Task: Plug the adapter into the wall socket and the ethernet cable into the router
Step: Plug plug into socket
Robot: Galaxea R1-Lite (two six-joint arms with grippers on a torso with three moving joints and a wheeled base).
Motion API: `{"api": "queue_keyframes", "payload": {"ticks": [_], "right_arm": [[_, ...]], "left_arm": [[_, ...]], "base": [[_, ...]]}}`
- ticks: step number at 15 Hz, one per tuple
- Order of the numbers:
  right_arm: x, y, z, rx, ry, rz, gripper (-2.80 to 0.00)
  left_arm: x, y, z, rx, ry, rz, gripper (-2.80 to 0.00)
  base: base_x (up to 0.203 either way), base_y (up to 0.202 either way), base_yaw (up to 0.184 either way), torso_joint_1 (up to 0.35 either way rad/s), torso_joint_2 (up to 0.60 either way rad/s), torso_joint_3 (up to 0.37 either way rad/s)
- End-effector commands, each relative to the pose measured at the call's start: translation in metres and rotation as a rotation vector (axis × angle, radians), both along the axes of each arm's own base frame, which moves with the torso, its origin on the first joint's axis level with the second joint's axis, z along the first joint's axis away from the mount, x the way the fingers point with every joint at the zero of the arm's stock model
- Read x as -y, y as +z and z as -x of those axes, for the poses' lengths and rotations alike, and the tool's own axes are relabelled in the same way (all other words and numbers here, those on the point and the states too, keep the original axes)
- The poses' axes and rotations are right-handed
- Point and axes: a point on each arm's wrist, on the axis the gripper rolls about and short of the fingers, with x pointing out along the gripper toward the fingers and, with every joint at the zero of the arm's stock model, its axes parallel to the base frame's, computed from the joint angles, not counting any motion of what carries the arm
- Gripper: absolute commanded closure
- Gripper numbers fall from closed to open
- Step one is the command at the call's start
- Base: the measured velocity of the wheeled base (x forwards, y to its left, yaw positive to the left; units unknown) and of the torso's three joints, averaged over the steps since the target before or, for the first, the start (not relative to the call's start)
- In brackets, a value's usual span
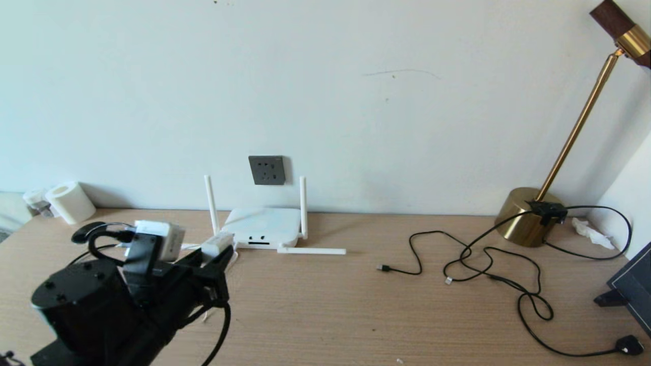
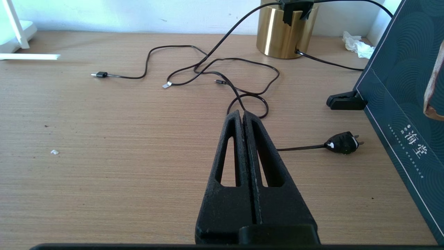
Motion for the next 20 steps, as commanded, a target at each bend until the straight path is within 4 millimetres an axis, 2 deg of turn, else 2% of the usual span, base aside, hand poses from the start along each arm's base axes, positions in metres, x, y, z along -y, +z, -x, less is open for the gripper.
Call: {"api": "queue_keyframes", "payload": {"ticks": [1, 4, 6, 9, 11, 14, 18, 20], "right_arm": [[0.0, 0.0, 0.0, -0.001, 0.0, 0.0, 0.0], [0.0, 0.0, 0.0, -0.002, 0.0, 0.0, 0.0], [0.0, 0.0, 0.0, 0.0, 0.0, 0.0, 0.0], [0.0, 0.0, 0.0, 0.0, 0.0, 0.0, 0.0], [0.0, 0.0, 0.0, -0.001, 0.0, 0.0, 0.0], [0.0, 0.0, 0.0, 0.001, 0.0, 0.0, 0.0], [0.0, 0.0, 0.0, 0.0, 0.0, 0.0, 0.0], [0.0, 0.0, 0.0, 0.0, 0.0, 0.0, 0.0]], "left_arm": [[0.008, -0.006, 0.002, -0.02, -0.039, -0.013, 0.0], [0.011, -0.014, -0.003, -0.053, -0.074, -0.027, 0.0], [0.013, -0.017, -0.013, -0.054, -0.062, -0.025, 0.0], [0.023, -0.011, -0.05, 0.014, -0.03, 0.011, 0.0], [0.032, -0.016, -0.08, 0.037, -0.01, 0.02, 0.0], [0.038, -0.015, -0.114, 0.1, 0.027, 0.045, 0.0], [0.035, -0.03, -0.141, 0.099, 0.103, 0.045, 0.0], [0.028, -0.034, -0.15, 0.1, 0.125, 0.051, 0.0]], "base": [[0.0, 0.0, 0.0, 0.0, 0.0, 0.0], [0.0, 0.0, 0.0, 0.0, 0.0, 0.0], [0.0, 0.0, 0.0, 0.0, 0.0, 0.0], [0.0, 0.0, 0.0, 0.0, 0.0, 0.0], [0.0, 0.0, 0.0, 0.0, 0.0, 0.0], [0.0, 0.0, 0.0, 0.0, 0.0, 0.0], [0.0, 0.0, 0.0, 0.0, 0.0, 0.0], [0.0, 0.0, 0.0, 0.0, 0.0, 0.0]]}}
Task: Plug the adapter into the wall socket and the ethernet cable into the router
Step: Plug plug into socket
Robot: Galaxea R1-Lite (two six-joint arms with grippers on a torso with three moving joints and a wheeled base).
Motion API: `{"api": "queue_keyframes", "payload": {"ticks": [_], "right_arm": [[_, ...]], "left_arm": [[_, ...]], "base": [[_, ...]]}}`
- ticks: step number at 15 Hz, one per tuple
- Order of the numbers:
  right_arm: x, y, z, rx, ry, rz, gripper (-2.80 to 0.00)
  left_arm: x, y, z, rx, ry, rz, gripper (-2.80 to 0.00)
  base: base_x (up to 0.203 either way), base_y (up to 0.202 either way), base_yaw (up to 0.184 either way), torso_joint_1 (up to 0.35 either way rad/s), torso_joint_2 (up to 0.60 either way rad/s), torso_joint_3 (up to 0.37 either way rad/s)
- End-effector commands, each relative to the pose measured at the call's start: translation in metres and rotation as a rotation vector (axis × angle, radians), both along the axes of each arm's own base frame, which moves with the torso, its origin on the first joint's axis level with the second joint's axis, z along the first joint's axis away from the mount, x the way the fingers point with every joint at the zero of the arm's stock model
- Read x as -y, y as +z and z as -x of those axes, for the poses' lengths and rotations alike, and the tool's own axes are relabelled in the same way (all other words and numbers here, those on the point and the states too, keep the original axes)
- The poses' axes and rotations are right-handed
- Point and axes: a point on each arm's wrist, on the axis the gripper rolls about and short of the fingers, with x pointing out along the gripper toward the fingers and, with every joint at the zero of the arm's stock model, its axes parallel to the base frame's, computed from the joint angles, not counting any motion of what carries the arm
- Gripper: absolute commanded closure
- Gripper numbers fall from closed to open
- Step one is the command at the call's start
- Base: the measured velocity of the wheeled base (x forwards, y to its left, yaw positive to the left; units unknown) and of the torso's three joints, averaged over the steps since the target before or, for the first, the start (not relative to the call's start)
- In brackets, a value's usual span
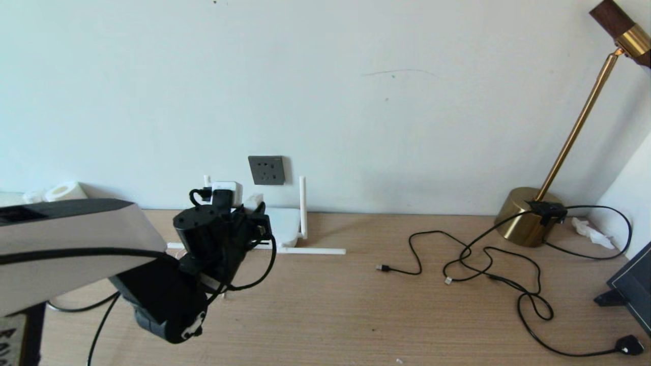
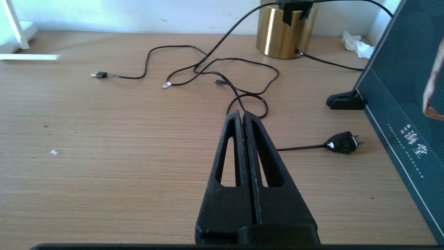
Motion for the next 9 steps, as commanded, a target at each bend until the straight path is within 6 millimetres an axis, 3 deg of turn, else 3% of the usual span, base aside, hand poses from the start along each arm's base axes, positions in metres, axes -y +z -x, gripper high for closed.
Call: {"api": "queue_keyframes", "payload": {"ticks": [1, 4, 9], "right_arm": [[0.0, 0.0, 0.0, -0.001, 0.0, 0.0, 0.0], [0.0, 0.0, 0.0, 0.001, 0.0, 0.0, 0.0], [0.0, 0.0, 0.0, 0.0, 0.0, 0.0, 0.0]], "left_arm": [[-0.006, -0.008, -0.012, 0.002, 0.016, 0.0, 0.0], [-0.022, -0.01, -0.032, 0.031, -0.009, -0.003, 0.0], [-0.017, -0.006, -0.051, 0.091, -0.012, 0.014, 0.0]], "base": [[0.0, 0.0, 0.0, 0.0, 0.0, 0.0], [0.0, 0.0, 0.0, 0.0, 0.0, 0.0], [0.0, 0.0, 0.0, 0.0, 0.0, 0.0]]}}
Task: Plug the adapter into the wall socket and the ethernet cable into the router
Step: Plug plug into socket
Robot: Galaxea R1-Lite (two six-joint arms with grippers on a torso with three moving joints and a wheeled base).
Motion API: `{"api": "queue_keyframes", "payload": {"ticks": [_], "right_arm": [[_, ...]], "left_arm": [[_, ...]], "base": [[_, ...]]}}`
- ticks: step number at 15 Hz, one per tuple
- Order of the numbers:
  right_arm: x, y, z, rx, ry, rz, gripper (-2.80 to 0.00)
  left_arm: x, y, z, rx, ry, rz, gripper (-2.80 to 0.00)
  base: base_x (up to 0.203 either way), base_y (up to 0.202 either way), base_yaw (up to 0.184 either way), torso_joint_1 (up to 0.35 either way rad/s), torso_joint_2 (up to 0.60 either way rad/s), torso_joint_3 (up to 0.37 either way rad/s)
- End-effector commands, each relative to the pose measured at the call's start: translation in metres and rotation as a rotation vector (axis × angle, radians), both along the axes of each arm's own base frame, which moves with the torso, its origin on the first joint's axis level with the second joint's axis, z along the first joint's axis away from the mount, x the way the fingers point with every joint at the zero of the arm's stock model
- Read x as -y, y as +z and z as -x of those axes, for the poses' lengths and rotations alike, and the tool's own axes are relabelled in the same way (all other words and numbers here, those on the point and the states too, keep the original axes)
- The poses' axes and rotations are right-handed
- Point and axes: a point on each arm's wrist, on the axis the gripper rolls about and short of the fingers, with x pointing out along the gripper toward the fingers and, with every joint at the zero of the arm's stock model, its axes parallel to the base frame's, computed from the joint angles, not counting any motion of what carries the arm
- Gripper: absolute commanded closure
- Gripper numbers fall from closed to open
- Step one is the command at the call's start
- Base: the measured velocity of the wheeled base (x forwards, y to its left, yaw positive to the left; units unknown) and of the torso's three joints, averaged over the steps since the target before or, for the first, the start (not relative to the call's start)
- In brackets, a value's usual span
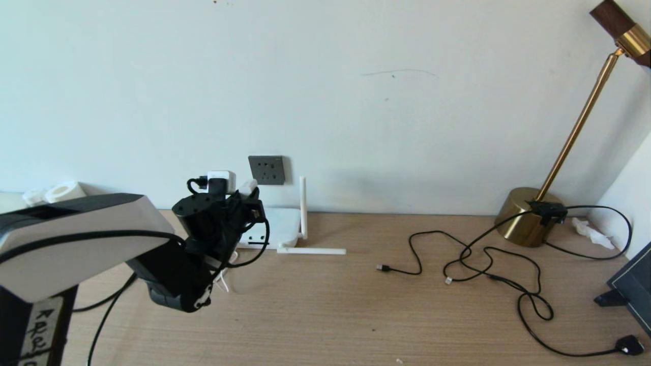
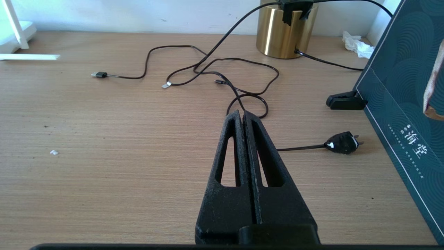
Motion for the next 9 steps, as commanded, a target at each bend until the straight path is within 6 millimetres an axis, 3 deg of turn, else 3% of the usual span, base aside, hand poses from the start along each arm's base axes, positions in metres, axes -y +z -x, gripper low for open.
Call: {"api": "queue_keyframes", "payload": {"ticks": [1, 9], "right_arm": [[0.0, -0.0001, 0.0, -0.001, 0.0, 0.0, 0.0], [0.0, 0.0001, -0.0001, -0.001, 0.0, 0.0, 0.0]], "left_arm": [[0.0037, -0.0044, -0.0074, 0.014, -0.002, 0.003, 0.0], [0.0133, 0.0049, -0.0126, 0.063, -0.009, -0.023, 0.0]], "base": [[0.0, 0.0, 0.0, 0.0, 0.0, 0.0], [0.0, 0.0, 0.0, 0.0, 0.0, 0.0]]}}
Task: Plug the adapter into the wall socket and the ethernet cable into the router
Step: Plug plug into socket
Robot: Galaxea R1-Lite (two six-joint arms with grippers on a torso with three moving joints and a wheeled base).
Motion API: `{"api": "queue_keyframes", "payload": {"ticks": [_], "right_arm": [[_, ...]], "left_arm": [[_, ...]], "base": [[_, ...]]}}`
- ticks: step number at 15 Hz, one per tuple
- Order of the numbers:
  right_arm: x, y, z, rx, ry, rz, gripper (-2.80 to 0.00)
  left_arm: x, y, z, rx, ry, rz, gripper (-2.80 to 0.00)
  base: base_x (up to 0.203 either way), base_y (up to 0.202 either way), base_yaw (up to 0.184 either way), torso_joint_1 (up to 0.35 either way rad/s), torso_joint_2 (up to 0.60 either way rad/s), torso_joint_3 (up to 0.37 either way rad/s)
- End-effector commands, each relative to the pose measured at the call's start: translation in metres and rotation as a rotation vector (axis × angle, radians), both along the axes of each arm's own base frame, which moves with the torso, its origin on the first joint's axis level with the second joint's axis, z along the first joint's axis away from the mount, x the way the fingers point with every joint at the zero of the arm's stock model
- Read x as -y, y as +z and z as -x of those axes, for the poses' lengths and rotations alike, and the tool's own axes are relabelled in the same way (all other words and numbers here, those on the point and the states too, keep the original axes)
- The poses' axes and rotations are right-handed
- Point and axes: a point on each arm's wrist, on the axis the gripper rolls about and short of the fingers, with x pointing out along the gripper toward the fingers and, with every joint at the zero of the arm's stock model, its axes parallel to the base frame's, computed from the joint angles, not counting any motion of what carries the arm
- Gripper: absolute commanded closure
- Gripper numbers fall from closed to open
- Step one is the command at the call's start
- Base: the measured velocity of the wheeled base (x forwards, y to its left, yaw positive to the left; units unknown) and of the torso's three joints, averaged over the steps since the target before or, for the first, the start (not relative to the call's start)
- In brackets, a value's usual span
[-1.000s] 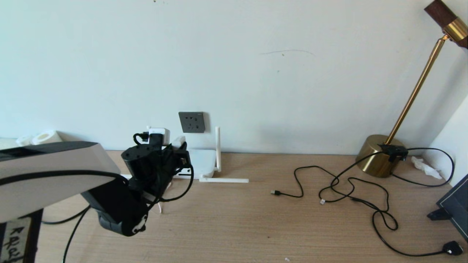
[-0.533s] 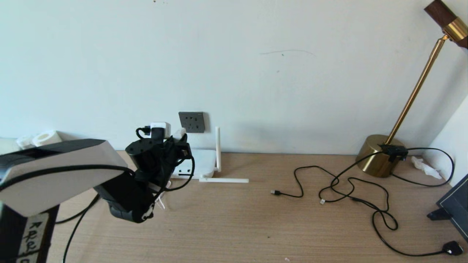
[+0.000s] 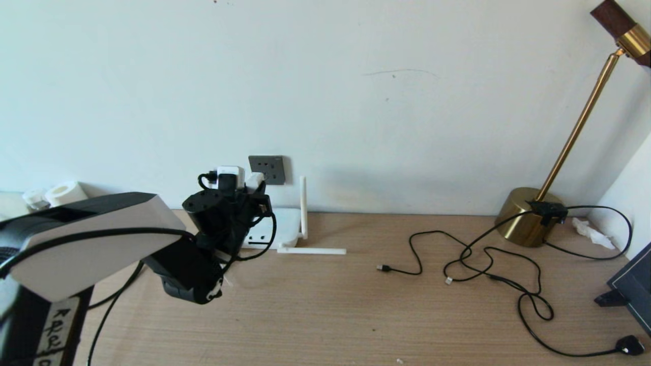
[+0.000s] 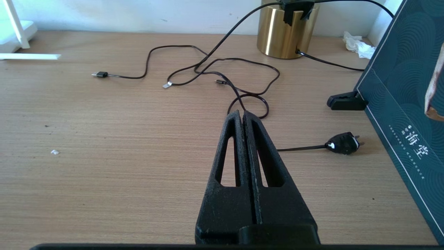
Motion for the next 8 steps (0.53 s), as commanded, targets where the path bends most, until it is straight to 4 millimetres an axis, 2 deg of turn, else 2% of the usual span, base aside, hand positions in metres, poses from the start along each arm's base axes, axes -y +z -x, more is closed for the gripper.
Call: {"api": "queue_keyframes", "payload": {"ticks": [1, 8], "right_arm": [[0.0, 0.0, 0.0, -0.002, 0.0, 0.0, 0.0], [0.0, 0.0, 0.0, -0.002, 0.0, 0.0, 0.0]], "left_arm": [[0.001, 0.0, -0.003, 0.013, 0.003, 0.003, 0.0], [-0.001, -0.002, -0.014, 0.035, 0.018, 0.012, 0.0]], "base": [[0.0, 0.0, 0.0, 0.0, 0.0, 0.0], [0.0, 0.0, 0.0, 0.0, 0.0, 0.0]]}}
